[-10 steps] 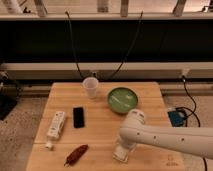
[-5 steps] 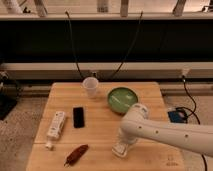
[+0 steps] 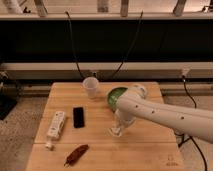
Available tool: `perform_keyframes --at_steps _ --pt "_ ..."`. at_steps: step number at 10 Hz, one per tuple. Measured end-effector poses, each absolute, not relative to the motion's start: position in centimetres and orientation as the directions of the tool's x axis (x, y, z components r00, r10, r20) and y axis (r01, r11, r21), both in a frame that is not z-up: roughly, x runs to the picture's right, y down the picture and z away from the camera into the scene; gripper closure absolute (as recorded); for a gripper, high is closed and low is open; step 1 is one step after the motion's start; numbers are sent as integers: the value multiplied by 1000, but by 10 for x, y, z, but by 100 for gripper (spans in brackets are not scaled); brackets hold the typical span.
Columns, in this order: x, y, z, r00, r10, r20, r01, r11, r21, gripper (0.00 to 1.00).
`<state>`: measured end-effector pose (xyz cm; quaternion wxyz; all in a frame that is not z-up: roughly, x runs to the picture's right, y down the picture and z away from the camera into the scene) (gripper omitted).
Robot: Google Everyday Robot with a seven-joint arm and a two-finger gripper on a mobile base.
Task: Place the white sponge in the ceramic bowl
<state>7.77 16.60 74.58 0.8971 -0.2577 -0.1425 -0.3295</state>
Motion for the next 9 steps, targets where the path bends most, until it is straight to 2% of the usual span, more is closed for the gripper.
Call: perform_keyframes --at_steps 6,7,9 --pt "78 78 781 808 -488 329 583 740 -336 100" --pt "83 69 791 821 -481 308 567 751 -338 97" --pt "94 60 807 841 -471 265 539 768 -346 78"
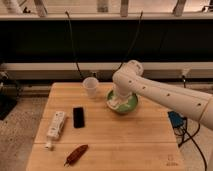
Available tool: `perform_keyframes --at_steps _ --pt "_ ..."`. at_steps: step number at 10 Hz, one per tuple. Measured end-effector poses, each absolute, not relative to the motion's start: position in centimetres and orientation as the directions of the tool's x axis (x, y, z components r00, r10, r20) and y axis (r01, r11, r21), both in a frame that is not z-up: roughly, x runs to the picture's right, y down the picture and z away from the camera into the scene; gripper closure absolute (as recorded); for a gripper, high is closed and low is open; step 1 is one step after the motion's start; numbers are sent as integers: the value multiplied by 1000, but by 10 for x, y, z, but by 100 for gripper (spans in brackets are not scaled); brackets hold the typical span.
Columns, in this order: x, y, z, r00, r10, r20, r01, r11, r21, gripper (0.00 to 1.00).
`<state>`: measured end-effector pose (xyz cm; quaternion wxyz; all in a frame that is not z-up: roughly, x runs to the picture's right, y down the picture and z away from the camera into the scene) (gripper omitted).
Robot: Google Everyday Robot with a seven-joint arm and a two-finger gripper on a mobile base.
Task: Place the white sponge in the ceramic bowl
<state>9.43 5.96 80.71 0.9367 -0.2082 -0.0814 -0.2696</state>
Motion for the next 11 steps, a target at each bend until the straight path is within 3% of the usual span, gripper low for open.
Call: perform_keyframes --at_steps 6,9,11 --pt "117 65 861 870 -447 208 492 781 -384 21" --pt "122 61 872 871 -449 198 491 783 -381 20" --pt "124 59 871 872 -446 200 489 785 -381 30"
